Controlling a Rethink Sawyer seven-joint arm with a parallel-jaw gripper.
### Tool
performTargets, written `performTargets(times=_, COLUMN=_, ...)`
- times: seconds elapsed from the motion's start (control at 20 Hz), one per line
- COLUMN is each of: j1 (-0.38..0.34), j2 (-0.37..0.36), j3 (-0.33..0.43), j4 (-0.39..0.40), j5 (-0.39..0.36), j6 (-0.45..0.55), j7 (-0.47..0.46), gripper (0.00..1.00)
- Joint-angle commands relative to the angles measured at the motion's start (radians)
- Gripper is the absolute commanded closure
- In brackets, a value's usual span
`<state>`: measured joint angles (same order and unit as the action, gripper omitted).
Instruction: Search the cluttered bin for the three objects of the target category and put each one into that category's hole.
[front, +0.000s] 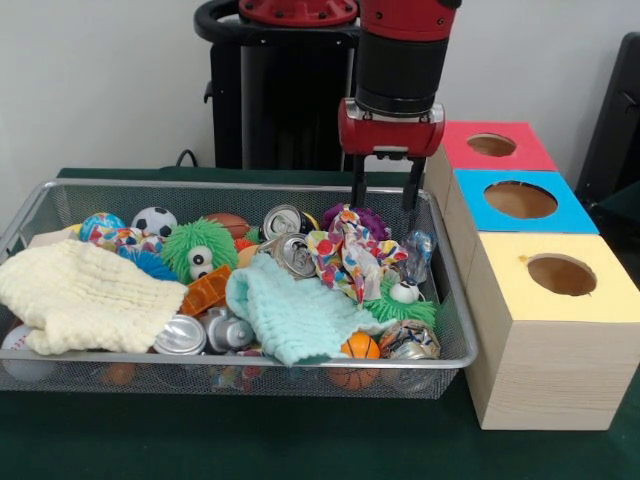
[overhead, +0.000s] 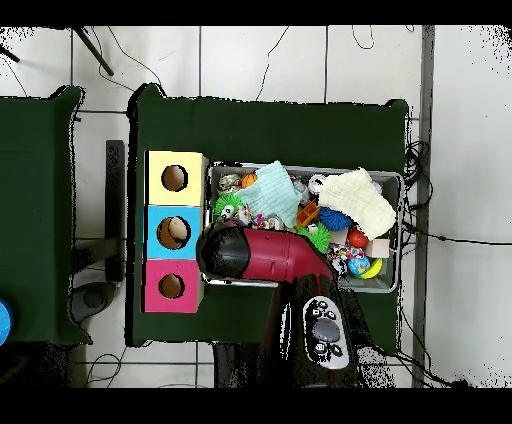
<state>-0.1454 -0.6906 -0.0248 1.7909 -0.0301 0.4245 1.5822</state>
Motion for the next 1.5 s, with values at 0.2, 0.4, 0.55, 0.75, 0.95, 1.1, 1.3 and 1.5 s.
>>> performTargets(times=0.2, j1=-0.013, j2=0.067, j3=0.077, j4=-0.031, j5=-0.058, j6=-0.114, j7=0.081, gripper=0.00)
performTargets(times=0.4, j1=-0.002, j2=0.094, j3=0.071, j4=-0.042, j5=-0.057, j6=-0.133, j7=0.088, gripper=0.00)
performTargets(times=0.55, j1=0.001, j2=0.106, j3=0.069, j4=-0.050, j5=-0.058, j6=-0.141, j7=0.086, gripper=0.00)
performTargets(times=0.75, j1=0.008, j2=0.111, j3=0.066, j4=-0.039, j5=-0.057, j6=-0.157, j7=0.092, gripper=0.00)
performTargets(times=0.95, j1=0.024, j2=0.116, j3=0.059, j4=-0.030, j5=-0.053, j6=-0.174, j7=0.106, gripper=0.00)
performTargets(times=1.1, j1=0.033, j2=0.124, j3=0.056, j4=-0.030, j5=-0.050, j6=-0.185, j7=0.112, gripper=0.00)
performTargets(times=1.3, j1=0.036, j2=0.130, j3=0.055, j4=-0.029, j5=-0.048, j6=-0.191, j7=0.112, gripper=0.00)
performTargets(times=1.5, j1=0.036, j2=0.130, j3=0.055, j4=-0.033, j5=-0.047, j6=-0.189, j7=0.105, gripper=0.00)
